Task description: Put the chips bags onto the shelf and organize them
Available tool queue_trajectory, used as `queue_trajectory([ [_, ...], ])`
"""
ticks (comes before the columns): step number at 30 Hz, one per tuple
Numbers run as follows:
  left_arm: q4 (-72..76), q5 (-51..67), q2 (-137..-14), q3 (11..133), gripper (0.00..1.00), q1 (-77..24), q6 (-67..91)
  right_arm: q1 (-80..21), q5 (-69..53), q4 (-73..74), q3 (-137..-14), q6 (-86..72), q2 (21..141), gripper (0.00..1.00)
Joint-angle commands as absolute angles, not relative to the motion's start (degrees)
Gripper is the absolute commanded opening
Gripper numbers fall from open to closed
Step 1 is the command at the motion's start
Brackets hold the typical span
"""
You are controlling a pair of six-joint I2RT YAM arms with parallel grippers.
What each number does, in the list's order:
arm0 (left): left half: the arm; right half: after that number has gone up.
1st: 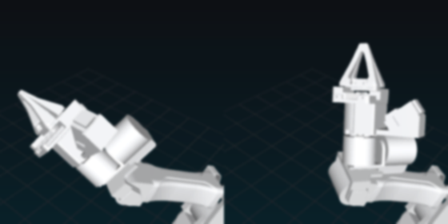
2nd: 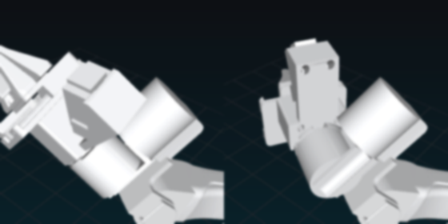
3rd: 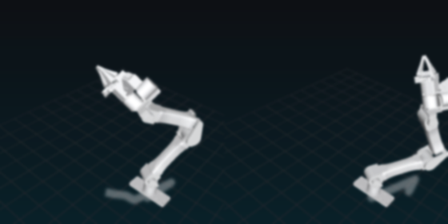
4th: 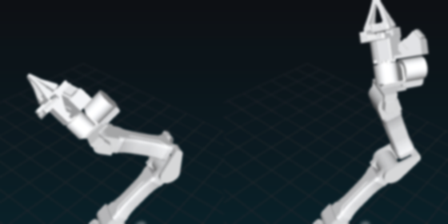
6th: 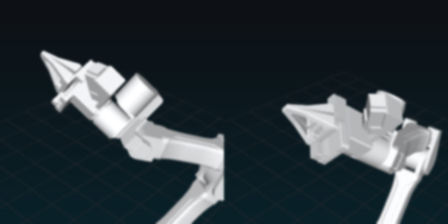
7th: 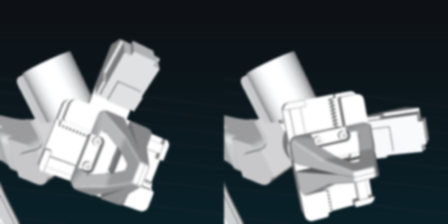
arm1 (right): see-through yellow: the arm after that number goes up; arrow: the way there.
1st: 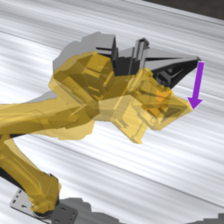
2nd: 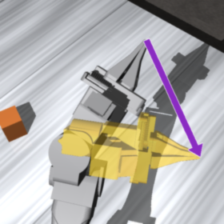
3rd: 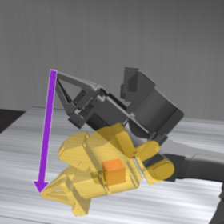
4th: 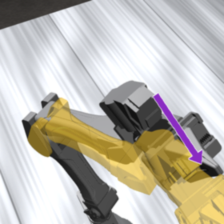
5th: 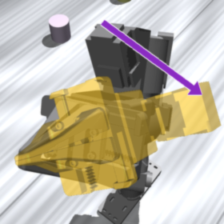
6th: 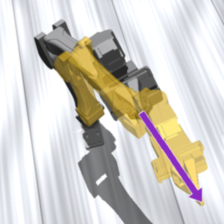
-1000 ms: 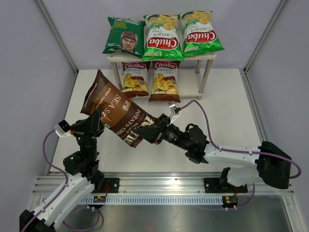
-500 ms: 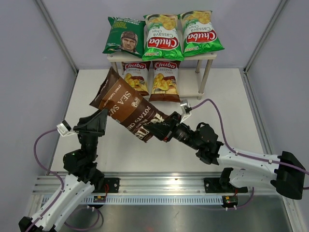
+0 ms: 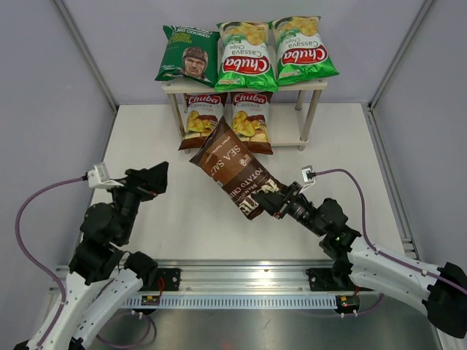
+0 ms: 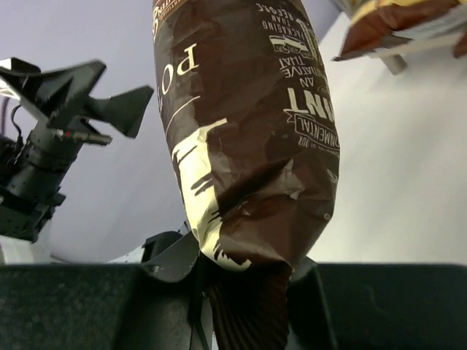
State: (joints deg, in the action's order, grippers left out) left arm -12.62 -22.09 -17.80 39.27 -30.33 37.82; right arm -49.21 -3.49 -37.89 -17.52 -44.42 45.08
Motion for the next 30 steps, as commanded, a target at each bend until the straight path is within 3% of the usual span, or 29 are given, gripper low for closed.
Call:
queue_trajectory([
  [1,-29.52,-16.71,-22.05,42.62,0.99,-30.59,30.86,-46.41,-0.88,-42.36,-16.88,-49.20,45.42,0.00],
  [8,-35.77,-17.05,-19.69,45.87,0.99,-30.59,28.66,-37.54,-2.12,-56.84,-19.33,-60.90,59.66,0.00],
  [17,-40.61,-10.73,-18.81,48.00,0.99,-30.59,21.54,-24.88,-2.98,-62.74,-24.87,-68.63,70.56,0.00],
  [30,-39.46,-10.81,-13.71,44.74,0.99,-30.59,21.45,-15.56,3.95,-53.44,-35.32,-66.63,78.74,0.00],
])
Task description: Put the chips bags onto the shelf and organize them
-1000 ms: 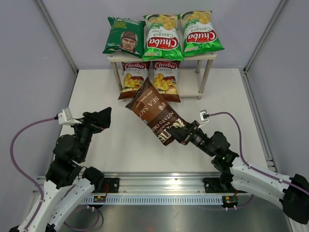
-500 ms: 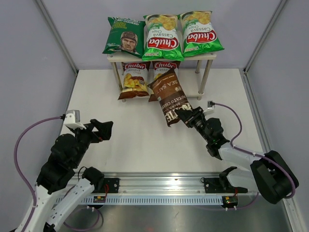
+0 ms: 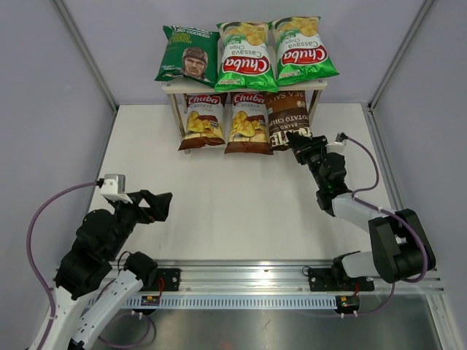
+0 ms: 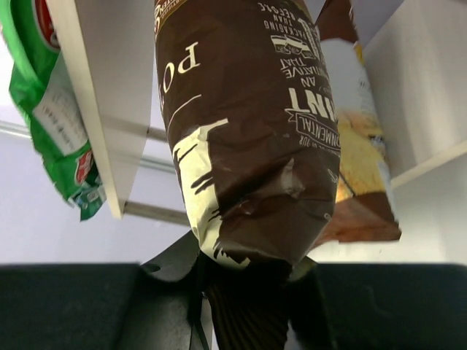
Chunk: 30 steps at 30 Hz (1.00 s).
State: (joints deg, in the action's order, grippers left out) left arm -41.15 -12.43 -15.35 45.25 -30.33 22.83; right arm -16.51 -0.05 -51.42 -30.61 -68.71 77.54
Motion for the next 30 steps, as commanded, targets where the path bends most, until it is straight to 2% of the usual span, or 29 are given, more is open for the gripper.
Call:
queue_trajectory([
  [1,-39.29,-10.81,-13.36,44.65,0.99,-30.59,21.71,-15.64,5.35,-53.61,-35.68,-65.84,79.36,0.00],
  [17,-38.58,-9.67,-12.48,44.03,0.99,-30.59,21.53,-15.47,15.11,-51.60,-43.06,-51.16,89.47,0.00],
  [30,-38.41,-9.58,-13.18,43.95,0.99,-30.59,21.27,-15.91,9.75,-54.05,-44.74,-47.64,98.17,0.00],
])
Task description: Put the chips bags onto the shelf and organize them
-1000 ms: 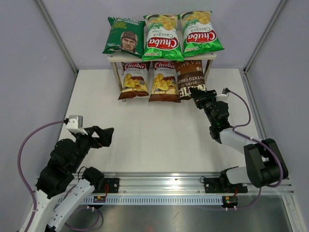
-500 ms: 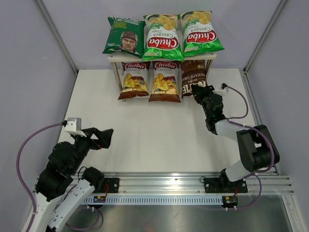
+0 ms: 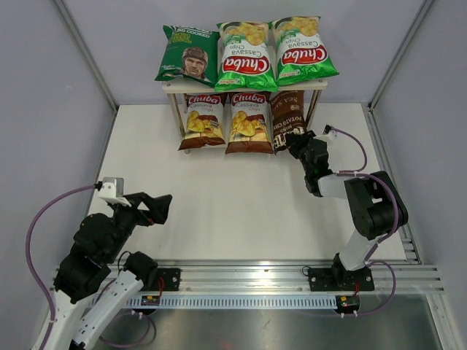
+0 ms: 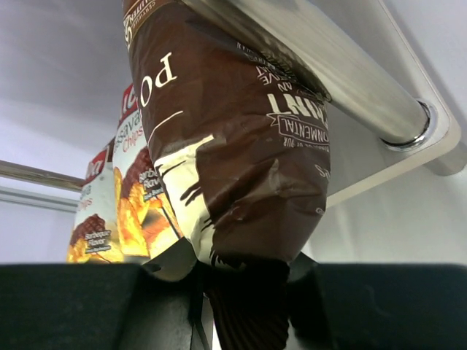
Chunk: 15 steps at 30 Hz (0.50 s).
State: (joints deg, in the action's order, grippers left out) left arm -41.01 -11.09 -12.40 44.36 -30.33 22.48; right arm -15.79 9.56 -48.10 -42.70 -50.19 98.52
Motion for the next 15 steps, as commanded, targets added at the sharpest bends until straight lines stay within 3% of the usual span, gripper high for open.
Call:
queue_trajectory([
  [1,-38.32,-9.58,-13.27,43.95,0.99,-30.59,21.27,-15.82,9.67,-54.14,-44.39,-47.46,98.17,0.00],
  [15,-38.32,-9.40,-13.80,44.03,0.99,-30.59,21.09,-15.91,8.87,-45.26,-49.84,-41.57,97.12,0.00],
])
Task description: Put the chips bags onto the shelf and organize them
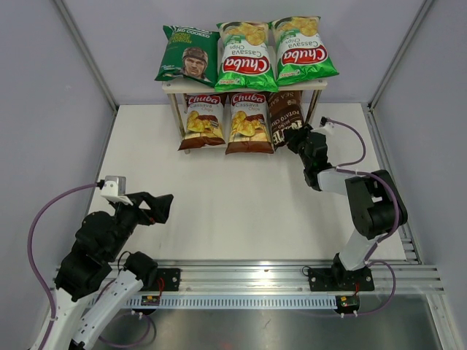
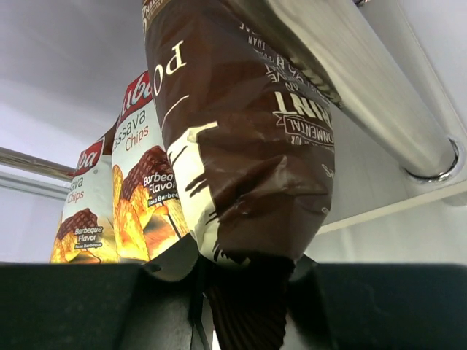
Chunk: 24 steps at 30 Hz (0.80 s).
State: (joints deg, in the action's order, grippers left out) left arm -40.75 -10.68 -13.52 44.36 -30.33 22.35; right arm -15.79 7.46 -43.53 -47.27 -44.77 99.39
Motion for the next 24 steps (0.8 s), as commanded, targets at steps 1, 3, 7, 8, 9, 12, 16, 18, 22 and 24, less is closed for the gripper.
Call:
queue_trajectory([
  [1,-38.32,-9.49,-13.71,43.95,0.99,-30.59,21.18,-15.91,8.96,-44.57,-49.83,-40.88,96.86,0.00],
  [3,-38.32,-9.40,-13.80,43.95,0.99,-30.59,21.18,-15.82,9.05,-42.90,-50.80,-40.51,96.68,0.00],
  [7,-38.41,-9.32,-13.71,44.03,0.99,-30.59,21.18,-14.42,5.54,-41.23,-52.73,-43.50,98.87,0.00],
  [8,-38.41,-9.49,-13.62,44.03,0.99,-30.59,21.18,-14.15,4.84,-41.22,-53.34,-45.51,100.10,0.00],
  [9,-38.41,-9.49,-13.28,43.95,0.99,-30.59,21.27,-13.72,3.88,-41.39,-53.44,-46.31,100.63,0.00],
  [12,-38.32,-9.58,-12.66,43.86,0.99,-30.59,21.18,-13.36,2.73,-42.36,-53.61,-49.21,102.30,0.00],
  [16,-38.32,-9.32,-12.83,43.94,0.99,-30.59,21.18,-12.48,1.85,-43.59,-53.44,-53.86,103.53,0.00],
  [18,-38.32,-9.23,-12.74,43.95,0.99,-30.59,21.18,-12.39,0.89,-43.59,-53.52,-55.01,104.15,0.00],
  [22,-38.23,-9.14,-12.39,43.86,0.99,-30.59,21.18,-11.60,-2.54,-43.94,-53.96,-60.01,105.82,0.01],
  [24,-38.23,-9.14,-12.22,43.86,0.99,-30.59,21.18,-10.90,-5.17,-44.82,-54.14,-62.04,107.22,0.02],
])
